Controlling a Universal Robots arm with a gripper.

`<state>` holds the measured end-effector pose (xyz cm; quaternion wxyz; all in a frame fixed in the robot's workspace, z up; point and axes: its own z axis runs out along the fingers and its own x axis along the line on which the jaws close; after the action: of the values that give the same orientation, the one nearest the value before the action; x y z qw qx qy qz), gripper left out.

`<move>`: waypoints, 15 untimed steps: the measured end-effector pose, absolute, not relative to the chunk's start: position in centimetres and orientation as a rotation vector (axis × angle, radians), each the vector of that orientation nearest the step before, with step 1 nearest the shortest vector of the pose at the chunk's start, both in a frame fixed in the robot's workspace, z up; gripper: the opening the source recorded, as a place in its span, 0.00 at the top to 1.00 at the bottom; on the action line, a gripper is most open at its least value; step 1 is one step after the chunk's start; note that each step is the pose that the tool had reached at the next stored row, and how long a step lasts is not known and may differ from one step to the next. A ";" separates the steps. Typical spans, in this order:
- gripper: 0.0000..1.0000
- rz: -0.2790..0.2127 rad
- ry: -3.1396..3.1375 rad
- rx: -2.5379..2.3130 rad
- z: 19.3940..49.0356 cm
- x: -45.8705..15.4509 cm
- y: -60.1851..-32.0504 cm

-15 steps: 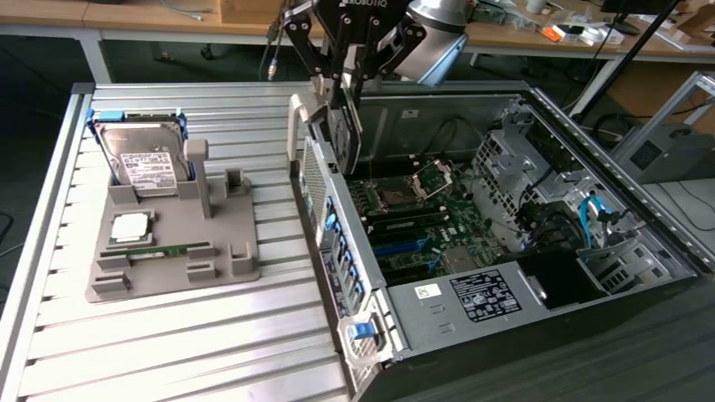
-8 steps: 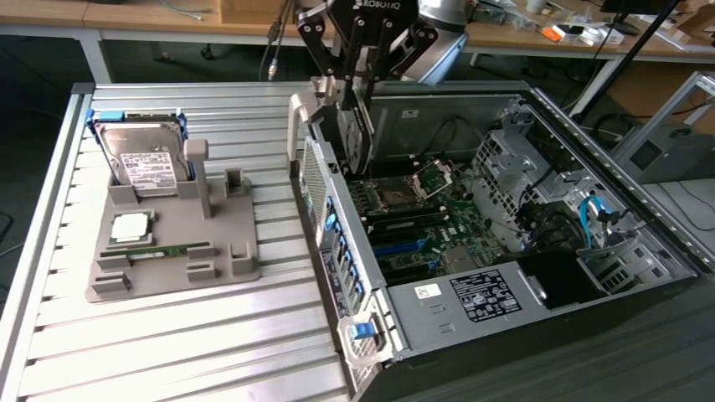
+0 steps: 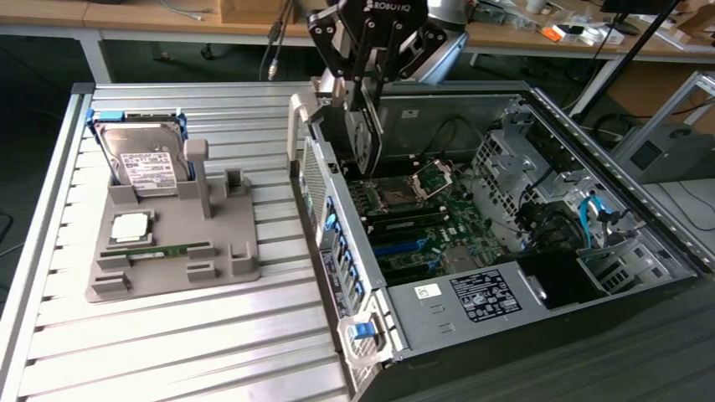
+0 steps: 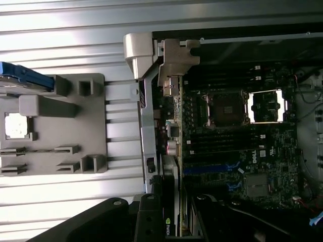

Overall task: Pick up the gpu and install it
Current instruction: 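Pick up the gpu and move the gpu toward the slot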

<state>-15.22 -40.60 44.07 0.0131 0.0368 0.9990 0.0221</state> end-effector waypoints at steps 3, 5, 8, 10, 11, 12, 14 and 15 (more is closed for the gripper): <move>0.73 0.068 3.113 0.115 44.0 -15.0 -40.6; 0.73 0.068 3.113 0.115 44.0 -14.7 -40.7; 0.73 0.067 3.113 0.114 43.9 -14.3 -40.7; 0.73 0.067 3.113 0.114 43.8 -14.0 -40.7; 0.73 0.068 3.112 0.114 43.7 -13.9 -40.8; 0.73 0.068 3.112 0.114 43.7 -13.7 -40.8; 0.73 0.067 3.113 0.115 43.6 -13.5 -40.9; 0.73 0.067 3.113 0.115 43.6 -13.3 -40.9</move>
<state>-13.33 -40.89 43.56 0.0131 0.0368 0.9990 0.0215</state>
